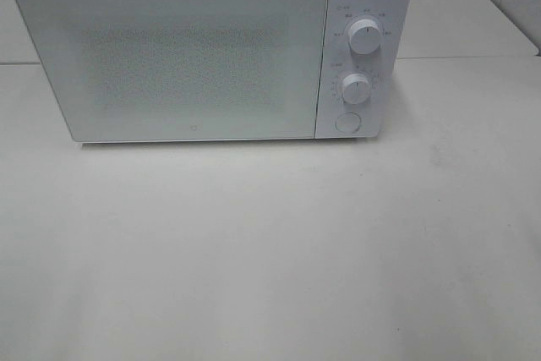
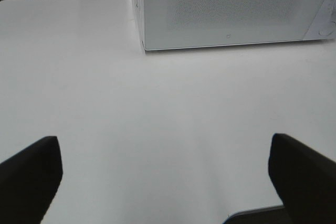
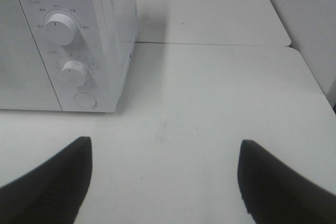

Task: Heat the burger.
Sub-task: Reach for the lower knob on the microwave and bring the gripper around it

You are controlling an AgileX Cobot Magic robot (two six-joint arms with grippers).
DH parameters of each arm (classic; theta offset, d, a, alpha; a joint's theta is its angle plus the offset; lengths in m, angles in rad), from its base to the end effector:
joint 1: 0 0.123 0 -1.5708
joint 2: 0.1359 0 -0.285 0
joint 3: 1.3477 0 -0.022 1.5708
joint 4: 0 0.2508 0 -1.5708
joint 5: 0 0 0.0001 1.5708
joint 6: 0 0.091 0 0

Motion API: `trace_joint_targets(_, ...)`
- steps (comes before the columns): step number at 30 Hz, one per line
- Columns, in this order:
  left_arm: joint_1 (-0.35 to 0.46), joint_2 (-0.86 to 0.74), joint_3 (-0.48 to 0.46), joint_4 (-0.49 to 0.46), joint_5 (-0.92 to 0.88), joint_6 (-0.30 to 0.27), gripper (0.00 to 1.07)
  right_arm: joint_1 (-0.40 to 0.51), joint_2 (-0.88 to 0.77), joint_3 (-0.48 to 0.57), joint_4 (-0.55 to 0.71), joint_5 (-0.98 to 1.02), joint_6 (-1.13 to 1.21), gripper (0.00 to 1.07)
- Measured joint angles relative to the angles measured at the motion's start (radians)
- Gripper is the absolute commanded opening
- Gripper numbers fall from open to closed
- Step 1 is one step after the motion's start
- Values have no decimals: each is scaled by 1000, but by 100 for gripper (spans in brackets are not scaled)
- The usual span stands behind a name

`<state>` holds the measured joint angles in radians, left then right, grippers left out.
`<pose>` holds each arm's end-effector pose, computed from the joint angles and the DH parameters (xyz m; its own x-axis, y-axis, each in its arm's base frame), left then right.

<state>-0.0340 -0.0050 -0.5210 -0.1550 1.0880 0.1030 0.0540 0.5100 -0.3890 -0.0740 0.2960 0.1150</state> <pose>-0.0102 -0.0121 0.2816 -0.4475 0.0455 -0.8931 0.1693 0.9850 -0.0346 0.1098 0.0040 0.2786 -0.3238 0.0267 -0.9457 -0.0193 0.9992 0.0349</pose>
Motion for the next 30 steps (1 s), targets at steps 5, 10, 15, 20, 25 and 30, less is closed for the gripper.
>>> trace_joint_targets(5,0,0,0,0,0,0,100,0,145,10,0,-190,54,76)
trace_joint_targets(10,0,0,0,0,0,0,100,0,276,10,0,-325,73,76)
trace_joint_targets(15,0,0,0,0,0,0,100,0,417,11,-8,-467,75,76)
trace_joint_targets(20,0,0,0,0,0,0,100,0,525,27,-20,-593,75,76)
trace_joint_targets(25,0,0,0,0,0,0,100,0,665,67,-23,-794,75,76)
trace_joint_targets(30,0,0,0,0,0,0,100,0,812,94,24,-993,25,76)
